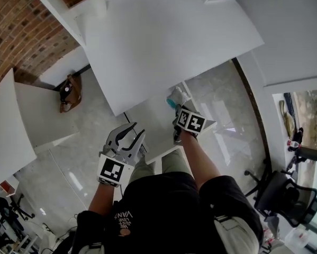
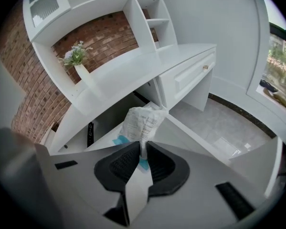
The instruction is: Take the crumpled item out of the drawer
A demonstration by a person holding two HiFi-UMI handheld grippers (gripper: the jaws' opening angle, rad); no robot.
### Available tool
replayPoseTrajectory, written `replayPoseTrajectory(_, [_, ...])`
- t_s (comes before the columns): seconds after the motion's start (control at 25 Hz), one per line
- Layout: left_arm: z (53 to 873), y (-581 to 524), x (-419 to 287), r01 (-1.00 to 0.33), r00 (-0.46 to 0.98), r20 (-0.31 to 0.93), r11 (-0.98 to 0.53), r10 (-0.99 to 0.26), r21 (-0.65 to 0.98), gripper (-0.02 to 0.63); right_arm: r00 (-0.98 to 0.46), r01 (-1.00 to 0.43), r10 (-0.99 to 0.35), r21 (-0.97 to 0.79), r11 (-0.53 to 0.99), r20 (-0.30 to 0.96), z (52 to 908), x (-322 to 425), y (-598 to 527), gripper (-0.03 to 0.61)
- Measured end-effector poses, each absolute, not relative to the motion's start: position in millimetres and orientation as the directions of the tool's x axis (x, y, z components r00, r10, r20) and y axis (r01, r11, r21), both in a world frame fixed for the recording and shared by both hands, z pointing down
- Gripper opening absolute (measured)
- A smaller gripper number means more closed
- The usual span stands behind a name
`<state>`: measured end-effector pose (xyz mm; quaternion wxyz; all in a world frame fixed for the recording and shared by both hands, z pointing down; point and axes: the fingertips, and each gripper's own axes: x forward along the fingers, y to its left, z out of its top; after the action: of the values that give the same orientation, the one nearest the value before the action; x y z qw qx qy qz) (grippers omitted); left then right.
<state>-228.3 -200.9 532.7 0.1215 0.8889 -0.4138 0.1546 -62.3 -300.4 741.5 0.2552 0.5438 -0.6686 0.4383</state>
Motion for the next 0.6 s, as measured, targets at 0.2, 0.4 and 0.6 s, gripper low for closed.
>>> replayPoseTrajectory(0.2, [518.5,-186.3,-232.2,-0.752,0.635,0.342,-0.656,-0.693,0.067,0.098,-0.276,-0.951,-0.554,-0.305,0.041,0.785,707.7,-63.8,-287.3,0.050])
replayPoseTrajectory(0.4, [502.3,-178.7,-231.0,-0.730,0.660,0.306,-0.681,-0.686,0.047,0.098,-0.286,-0.948,-0.614,-0.309,0.071,0.736,668.3,-65.7,-276.0,0.050])
replayPoseTrajectory(0.6, [486.2,-172.1,-226.1,-0.728,0.665,0.278,-0.684,-0.693,0.036,0.098,-0.315,-0.944,-0.661,-0.298,0.142,0.681,624.4,-64.4,-264.6,0.049])
